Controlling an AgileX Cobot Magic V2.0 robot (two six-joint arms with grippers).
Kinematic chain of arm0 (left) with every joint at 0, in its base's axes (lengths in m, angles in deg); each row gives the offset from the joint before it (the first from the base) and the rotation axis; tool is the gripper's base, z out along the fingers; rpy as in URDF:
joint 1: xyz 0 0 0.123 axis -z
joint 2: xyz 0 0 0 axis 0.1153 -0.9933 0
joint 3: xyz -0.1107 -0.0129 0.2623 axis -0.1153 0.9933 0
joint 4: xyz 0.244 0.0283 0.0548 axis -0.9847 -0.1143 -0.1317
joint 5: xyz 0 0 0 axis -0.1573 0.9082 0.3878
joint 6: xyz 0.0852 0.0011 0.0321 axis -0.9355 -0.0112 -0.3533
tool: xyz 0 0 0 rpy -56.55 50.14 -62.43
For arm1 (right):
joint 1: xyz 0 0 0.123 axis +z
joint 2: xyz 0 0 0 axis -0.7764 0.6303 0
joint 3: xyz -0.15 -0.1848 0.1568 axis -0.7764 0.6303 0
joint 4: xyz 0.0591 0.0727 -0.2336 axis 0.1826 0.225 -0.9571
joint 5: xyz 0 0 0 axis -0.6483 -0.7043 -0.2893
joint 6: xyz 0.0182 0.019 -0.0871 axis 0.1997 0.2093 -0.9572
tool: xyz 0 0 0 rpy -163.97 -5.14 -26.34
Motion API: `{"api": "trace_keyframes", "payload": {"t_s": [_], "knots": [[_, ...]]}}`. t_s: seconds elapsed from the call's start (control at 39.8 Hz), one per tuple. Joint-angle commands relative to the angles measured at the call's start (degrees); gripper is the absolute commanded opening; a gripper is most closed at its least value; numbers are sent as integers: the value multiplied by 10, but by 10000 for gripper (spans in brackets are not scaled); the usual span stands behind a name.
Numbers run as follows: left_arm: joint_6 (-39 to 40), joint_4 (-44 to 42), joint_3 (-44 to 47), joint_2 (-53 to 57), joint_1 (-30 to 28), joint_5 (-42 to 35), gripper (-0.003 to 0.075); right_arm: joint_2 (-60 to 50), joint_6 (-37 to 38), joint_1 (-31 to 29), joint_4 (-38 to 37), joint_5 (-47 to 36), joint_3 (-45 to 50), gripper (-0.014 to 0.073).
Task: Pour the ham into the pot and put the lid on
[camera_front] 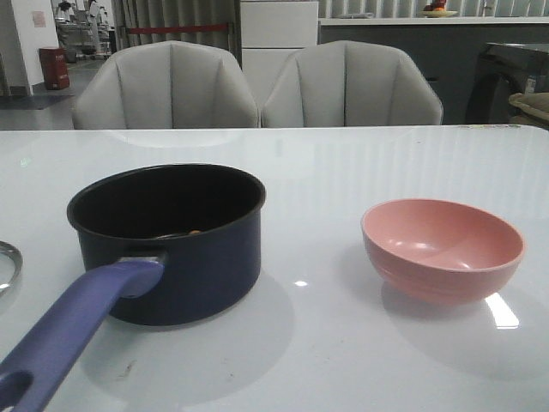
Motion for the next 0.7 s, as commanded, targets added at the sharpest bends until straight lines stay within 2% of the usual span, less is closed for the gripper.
{"api": "trace_keyframes", "payload": {"t_s": [0.0,0.25,0.68], "knots": [[5,0,-44,-40,-3,2,629,5,-6,0,3,-44,-14,151],[24,5,-82,-137,-51,37,629,5,-6,0,3,-44,-14,151],[24,1,-128,-225,-50,49,630,5,-6,0,3,-44,-14,151]]}}
